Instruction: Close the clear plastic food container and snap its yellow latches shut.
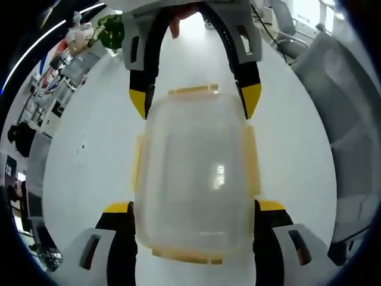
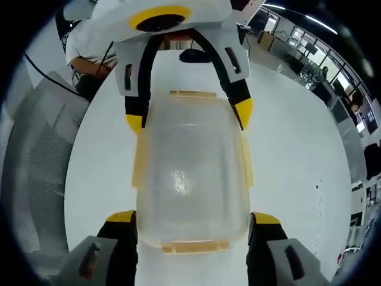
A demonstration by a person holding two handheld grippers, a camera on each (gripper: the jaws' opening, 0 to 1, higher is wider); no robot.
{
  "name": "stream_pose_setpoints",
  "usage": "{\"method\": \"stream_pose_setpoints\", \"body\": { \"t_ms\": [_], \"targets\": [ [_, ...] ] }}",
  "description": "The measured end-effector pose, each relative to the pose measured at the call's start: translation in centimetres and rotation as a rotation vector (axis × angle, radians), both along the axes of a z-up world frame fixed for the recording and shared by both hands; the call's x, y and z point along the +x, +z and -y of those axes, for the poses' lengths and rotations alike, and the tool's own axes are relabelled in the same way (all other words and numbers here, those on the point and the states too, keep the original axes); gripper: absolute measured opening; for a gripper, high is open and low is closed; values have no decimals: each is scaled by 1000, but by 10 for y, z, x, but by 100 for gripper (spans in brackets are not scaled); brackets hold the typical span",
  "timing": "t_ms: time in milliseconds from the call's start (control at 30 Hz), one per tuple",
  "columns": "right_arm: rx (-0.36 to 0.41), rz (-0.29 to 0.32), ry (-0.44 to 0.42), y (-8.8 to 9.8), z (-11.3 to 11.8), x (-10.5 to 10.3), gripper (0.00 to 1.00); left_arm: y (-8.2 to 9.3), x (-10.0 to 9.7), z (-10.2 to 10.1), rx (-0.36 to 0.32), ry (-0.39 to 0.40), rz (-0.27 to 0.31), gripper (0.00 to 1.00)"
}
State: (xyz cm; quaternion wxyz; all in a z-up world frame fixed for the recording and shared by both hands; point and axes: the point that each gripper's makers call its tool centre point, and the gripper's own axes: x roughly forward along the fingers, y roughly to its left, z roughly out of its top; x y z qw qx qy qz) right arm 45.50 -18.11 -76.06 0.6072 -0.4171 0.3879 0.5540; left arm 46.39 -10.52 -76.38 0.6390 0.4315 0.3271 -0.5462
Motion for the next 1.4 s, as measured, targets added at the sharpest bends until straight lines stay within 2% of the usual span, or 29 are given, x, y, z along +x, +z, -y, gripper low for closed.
{"method": "stream_pose_setpoints", "body": {
  "t_ms": [167, 267, 333, 400, 433, 533, 600, 667, 800, 967, 1033, 1100, 1200, 1400],
  "targets": [
    [16, 13, 6, 1, 1, 0, 75, 0, 0, -1, 4, -2, 10, 80],
    [4, 34, 16, 2, 7, 0, 80, 3, -2, -2, -25, 23, -3, 81],
    [46, 8, -19, 5, 7, -7, 81, 5, -1, -7, -42, 55, 6, 82],
    [107, 14, -76, 9, 7, -8, 81, 9, 1, -9, -99, 118, 5, 85],
    [113, 12, -109, 8, 11, -9, 81, 11, -2, -11, -124, 156, -12, 86],
    [117, 32, -154, 5, 18, -14, 80, 12, -4, -17, -157, 216, -9, 88],
    [162, 35, -194, 4, 14, -21, 81, 12, -5, -21, -177, 265, -4, 86],
    [198, 38, -255, 3, 12, -24, 81, 10, -8, -24, -184, 287, -4, 87],
    [216, 44, -315, -1, 14, -29, 80, 15, -11, -23, -233, 342, 10, 87],
    [268, -8, -394, -2, 11, -42, 79, 17, -19, -21, -258, 362, 17, 85],
    [270, 4, -399, 0, 12, -43, 79, 16, -24, -20, -261, 357, 20, 85],
    [287, -9, -416, 1, 12, -46, 78, 16, -26, -21, -268, 364, 22, 86],
    [292, 0, -423, 2, 14, -47, 78, 18, -28, -23, -293, 396, 20, 86],
    [318, 15, -454, 7, 15, -46, 77, 13, -32, -31, -284, 426, 26, 85]
  ]
}}
